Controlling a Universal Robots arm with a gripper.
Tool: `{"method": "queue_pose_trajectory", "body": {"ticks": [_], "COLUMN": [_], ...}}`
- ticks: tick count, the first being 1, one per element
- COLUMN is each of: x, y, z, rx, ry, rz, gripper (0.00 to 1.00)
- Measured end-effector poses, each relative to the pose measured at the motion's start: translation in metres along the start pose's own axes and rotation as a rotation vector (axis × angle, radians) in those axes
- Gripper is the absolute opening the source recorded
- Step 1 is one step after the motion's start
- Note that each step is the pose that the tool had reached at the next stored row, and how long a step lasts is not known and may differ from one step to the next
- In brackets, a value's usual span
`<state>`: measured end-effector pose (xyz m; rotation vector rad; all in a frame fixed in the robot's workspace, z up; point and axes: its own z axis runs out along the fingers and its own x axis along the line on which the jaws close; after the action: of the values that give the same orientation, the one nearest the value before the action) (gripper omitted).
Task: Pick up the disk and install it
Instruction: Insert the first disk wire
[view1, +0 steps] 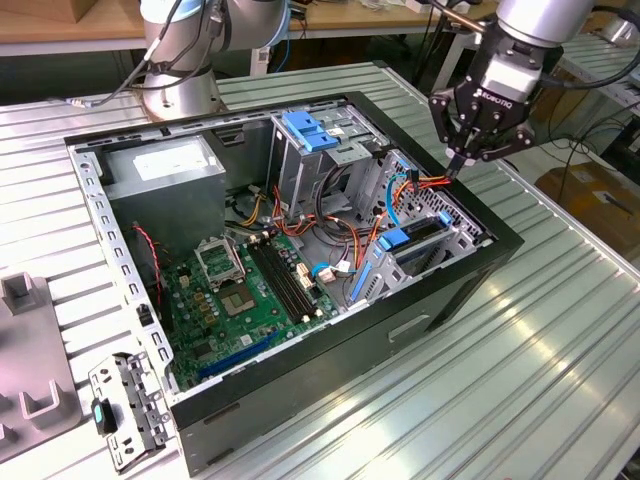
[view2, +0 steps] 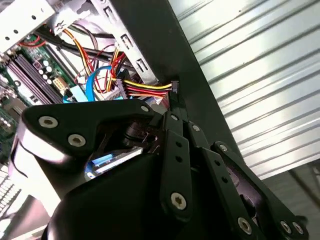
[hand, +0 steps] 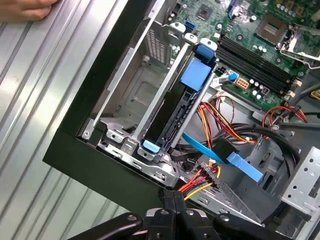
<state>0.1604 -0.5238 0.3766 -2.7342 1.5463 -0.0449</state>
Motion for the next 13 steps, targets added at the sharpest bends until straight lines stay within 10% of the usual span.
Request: {"method": "queue_pose_trajectory", "body": {"ticks": [13], "x": [0.0007], "y": [-0.0011], "z": [0.0002], "rx": [0.0058], "ry": [-0.0033], "rz": [-0.232], "gripper": [0.24]}}
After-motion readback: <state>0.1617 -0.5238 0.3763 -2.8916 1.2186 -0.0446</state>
